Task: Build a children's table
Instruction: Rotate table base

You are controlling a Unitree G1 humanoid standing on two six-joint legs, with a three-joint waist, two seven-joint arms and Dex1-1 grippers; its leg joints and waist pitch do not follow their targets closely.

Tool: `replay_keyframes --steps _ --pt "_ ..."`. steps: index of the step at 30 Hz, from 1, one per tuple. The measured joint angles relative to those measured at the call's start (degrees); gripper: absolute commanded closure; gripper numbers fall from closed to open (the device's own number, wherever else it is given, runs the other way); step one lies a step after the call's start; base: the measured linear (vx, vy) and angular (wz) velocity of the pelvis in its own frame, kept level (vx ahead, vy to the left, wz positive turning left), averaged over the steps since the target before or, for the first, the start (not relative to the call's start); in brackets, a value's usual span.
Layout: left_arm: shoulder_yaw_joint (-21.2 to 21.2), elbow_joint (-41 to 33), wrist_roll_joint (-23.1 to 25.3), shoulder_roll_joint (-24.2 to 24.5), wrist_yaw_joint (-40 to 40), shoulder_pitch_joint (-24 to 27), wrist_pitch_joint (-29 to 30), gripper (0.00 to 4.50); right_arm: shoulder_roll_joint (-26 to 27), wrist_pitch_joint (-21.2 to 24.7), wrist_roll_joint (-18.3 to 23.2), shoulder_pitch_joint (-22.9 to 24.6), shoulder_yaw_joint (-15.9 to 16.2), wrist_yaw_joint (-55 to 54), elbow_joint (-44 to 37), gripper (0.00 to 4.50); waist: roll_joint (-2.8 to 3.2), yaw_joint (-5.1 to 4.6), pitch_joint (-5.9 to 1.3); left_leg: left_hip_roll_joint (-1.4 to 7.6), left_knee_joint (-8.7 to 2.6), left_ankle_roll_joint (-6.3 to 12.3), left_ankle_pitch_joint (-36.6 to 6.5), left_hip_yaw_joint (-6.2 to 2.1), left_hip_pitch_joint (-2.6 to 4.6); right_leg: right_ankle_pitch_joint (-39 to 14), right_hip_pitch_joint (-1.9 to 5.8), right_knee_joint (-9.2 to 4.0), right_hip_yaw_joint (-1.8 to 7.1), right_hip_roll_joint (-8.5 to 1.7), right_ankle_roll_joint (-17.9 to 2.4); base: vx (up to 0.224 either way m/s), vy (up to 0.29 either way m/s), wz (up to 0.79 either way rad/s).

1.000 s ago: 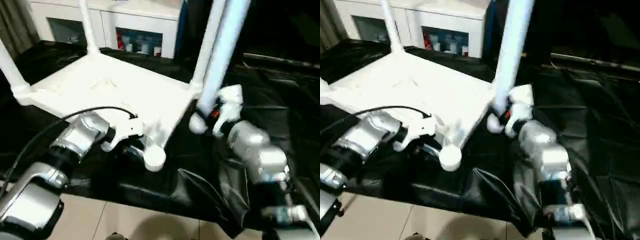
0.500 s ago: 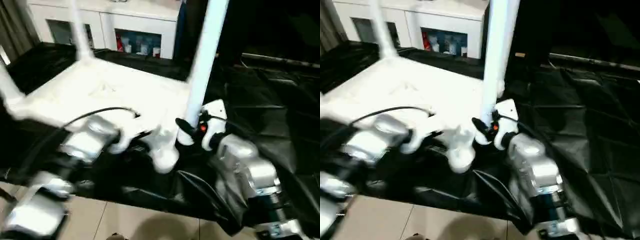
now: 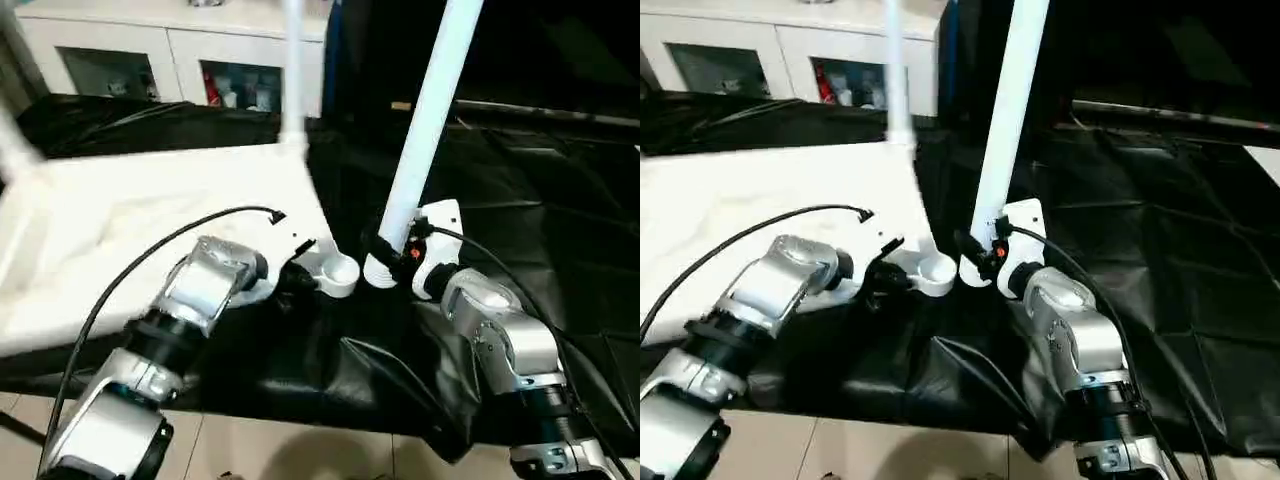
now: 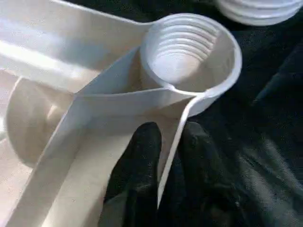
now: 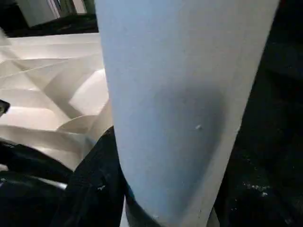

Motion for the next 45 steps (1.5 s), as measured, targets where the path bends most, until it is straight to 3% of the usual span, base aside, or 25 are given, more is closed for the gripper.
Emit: replay_keyframes --steps 3,7,12,16,34,45 --pt "-0.31 0.33 -0.07 1.79 -1.79 2.16 -9.21 3.28 -0.52 0.00 -0.06 -0.05 0.09 0.24 -0.08 2.57 -0.01 0.08 0.01 0.00 -0.06 0.00 0.00 -0.01 -0.04 0.00 -0.03 -0.02 -0.02 0.00 0.01 0.000 0.000 0.00" --pt "-0.29 0.77 -0.57 3.31 -3.97 2.69 -16.33 2.80 -0.69 0.07 -0.06 -0.05 0.37 1.16 -0.21 2.57 -0.01 0.66 0.01 0.02 0.02 -0.01 0.02 -0.02 0.08 0.00 -0.07 -0.01 0.00 -0.01 0.00 0.000 0.000 0.00" --pt "0.35 -0.35 -1.67 5.85 -6.86 2.91 -20.44 2.77 -1.60 0.83 0.11 -0.04 0.80 2.59 -1.24 2.57 -0.01 1.46 0.01 0.03 0.02 -0.01 0.02 -0.02 0.12 0.00 -0.06 0.00 0.07 -0.02 0.01 0.000 0.000 0.00" --pt "1.29 5.35 -1.71 4.79 -6.60 2.10 -26.09 2.77 -1.70 0.96 0.29 -0.04 0.84 3.51 -1.50 2.57 0.00 1.69 0.01 0.02 0.02 -0.01 0.02 -0.02 0.08 0.00 -0.03 0.00 0.08 -0.02 0.01 0.000 0.000 0.00" --pt "1.05 17.76 -0.56 4.63 -9.35 -0.49 -34.86 2.77 -2.27 1.32 0.28 0.05 0.88 4.35 -2.40 2.57 0.02 1.62 0.01 0.03 -0.01 -0.01 0.02 -0.02 0.12 -0.01 -0.03 0.00 0.10 -0.02 0.02 0.000 0.000 0.00" --pt "1.17 20.40 -0.64 4.20 -10.78 -1.46 -36.58 3.73 -2.26 1.23 0.28 0.05 0.92 5.03 -2.40 2.57 0.02 1.62 0.01 0.03 -0.01 -0.02 0.02 -0.02 0.15 0.00 -0.03 0.02 0.11 -0.02 0.02 0.000 0.000 0.00"
